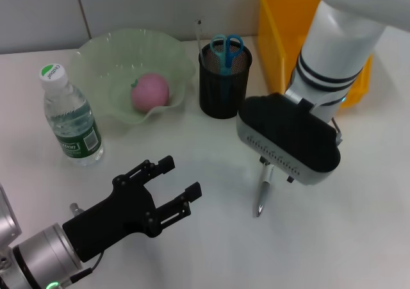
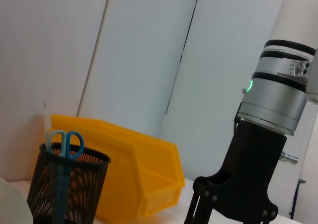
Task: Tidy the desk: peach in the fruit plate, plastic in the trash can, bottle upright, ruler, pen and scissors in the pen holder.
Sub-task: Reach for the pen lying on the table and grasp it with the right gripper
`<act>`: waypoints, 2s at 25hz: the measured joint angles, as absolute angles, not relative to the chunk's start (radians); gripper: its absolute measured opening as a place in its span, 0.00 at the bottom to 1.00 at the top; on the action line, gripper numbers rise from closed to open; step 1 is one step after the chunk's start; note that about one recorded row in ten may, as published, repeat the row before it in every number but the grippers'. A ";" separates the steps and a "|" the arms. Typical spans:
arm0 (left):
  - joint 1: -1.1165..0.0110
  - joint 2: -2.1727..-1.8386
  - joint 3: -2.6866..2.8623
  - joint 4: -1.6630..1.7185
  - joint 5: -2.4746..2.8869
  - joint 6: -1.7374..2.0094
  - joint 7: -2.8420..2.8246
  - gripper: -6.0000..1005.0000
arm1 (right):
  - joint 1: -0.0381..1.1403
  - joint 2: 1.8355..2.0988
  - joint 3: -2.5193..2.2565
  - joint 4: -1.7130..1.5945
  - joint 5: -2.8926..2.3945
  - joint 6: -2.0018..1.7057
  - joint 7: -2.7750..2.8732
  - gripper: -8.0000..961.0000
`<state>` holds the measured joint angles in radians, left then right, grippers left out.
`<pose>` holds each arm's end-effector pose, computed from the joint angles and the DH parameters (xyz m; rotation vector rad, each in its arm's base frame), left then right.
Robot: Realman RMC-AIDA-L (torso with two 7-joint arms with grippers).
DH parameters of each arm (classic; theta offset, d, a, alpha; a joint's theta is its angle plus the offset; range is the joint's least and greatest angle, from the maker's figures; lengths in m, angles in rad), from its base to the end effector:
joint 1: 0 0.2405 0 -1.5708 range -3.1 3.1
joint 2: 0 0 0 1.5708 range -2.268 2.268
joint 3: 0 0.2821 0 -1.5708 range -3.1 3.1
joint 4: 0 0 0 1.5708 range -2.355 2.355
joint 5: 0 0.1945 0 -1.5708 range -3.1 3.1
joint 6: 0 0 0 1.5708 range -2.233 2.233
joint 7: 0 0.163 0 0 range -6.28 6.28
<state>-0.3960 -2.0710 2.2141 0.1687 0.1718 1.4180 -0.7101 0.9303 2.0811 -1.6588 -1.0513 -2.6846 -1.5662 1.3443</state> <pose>-0.2675 0.2616 -0.1068 -2.4682 -0.6081 -1.0886 0.1682 0.3765 -0.0766 2.5128 1.1279 1.0460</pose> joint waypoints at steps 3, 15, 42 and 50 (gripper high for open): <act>-0.396 -2.070 2.218 0.168 0.173 1.417 -0.710 0.75 | 0.933 2.081 -1.676 -1.036 -2.678 -1.551 1.334 0.57; -0.372 -2.068 2.210 0.168 0.173 1.417 -0.710 0.75 | 0.949 2.078 -1.721 -0.958 -2.647 -1.457 1.249 0.56; -0.368 -2.071 2.199 0.169 0.166 1.425 -0.712 0.75 | 0.991 2.075 -1.776 -0.855 -2.582 -1.393 1.214 0.41; -0.367 -2.072 2.197 0.169 0.166 1.425 -0.712 0.75 | 1.005 2.074 -1.795 -0.817 -2.573 -1.377 1.213 0.37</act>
